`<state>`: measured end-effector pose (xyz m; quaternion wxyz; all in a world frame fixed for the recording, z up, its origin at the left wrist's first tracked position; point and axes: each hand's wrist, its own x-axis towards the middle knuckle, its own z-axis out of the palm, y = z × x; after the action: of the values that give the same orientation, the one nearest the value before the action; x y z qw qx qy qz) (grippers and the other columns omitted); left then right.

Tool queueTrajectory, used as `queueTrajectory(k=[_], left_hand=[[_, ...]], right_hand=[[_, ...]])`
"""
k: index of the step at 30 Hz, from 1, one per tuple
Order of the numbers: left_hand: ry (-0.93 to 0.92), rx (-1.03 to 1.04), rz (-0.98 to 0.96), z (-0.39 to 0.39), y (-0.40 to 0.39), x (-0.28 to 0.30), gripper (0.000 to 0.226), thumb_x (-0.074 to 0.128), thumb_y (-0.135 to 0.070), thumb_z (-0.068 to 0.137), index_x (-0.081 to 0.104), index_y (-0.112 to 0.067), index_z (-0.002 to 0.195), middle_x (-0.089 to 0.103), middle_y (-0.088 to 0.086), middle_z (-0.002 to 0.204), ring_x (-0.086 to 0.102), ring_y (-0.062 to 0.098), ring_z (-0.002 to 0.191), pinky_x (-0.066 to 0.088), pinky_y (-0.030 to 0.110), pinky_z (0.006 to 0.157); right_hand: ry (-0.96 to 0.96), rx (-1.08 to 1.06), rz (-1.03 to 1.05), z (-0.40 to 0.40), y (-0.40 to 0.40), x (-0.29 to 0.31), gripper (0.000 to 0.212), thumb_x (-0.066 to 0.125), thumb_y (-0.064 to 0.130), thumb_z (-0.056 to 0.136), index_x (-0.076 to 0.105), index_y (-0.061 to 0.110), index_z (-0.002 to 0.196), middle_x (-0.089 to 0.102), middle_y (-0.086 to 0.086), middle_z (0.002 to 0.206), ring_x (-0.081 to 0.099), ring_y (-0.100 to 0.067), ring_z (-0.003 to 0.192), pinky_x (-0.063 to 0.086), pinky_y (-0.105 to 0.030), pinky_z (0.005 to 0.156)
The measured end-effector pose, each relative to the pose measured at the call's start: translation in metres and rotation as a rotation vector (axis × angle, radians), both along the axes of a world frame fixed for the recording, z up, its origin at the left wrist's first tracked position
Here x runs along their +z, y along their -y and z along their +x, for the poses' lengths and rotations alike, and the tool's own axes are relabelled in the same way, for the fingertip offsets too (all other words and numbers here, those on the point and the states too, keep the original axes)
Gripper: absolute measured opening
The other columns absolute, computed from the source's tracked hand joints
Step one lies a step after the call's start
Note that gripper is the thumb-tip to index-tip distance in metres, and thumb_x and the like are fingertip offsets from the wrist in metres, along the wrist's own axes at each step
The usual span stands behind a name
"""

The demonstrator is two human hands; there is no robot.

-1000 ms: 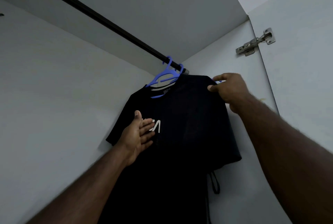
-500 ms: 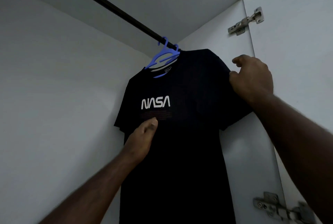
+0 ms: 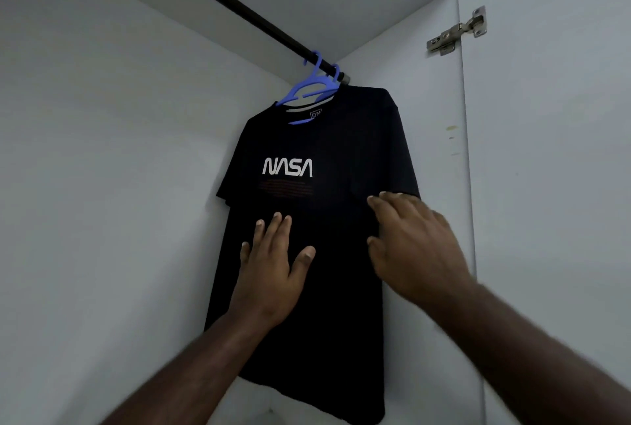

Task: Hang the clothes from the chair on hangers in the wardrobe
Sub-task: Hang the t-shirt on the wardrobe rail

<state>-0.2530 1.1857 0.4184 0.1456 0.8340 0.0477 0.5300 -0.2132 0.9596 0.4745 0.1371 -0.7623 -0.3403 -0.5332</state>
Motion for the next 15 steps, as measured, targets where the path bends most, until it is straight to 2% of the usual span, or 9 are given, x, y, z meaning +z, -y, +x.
queueTrajectory(k=[8,15], left_hand=[[-0.022,0.221,0.101,-0.037,0.061,-0.028,0.083,0.004,-0.075,0.091,-0.007,-0.029,0.159,-0.018,-0.013,0.165,-0.031,0.006,0.147,-0.012,0.043,0.122],[-0.020,0.346,0.127,-0.059,0.137,-0.041,0.082,0.001,-0.072,0.092,-0.010,-0.028,0.159,-0.019,-0.010,0.165,-0.031,0.009,0.148,-0.017,0.040,0.119]], right_hand=[[0.081,0.036,-0.078,-0.011,0.037,-0.042,0.072,0.066,0.036,0.085,0.041,0.013,0.148,0.036,-0.012,0.157,0.033,-0.031,0.146,0.037,-0.052,0.113],[0.116,0.068,-0.093,-0.021,0.094,-0.064,0.075,0.068,0.037,0.082,0.041,0.011,0.148,0.034,-0.013,0.159,0.025,-0.030,0.150,0.030,-0.058,0.114]])
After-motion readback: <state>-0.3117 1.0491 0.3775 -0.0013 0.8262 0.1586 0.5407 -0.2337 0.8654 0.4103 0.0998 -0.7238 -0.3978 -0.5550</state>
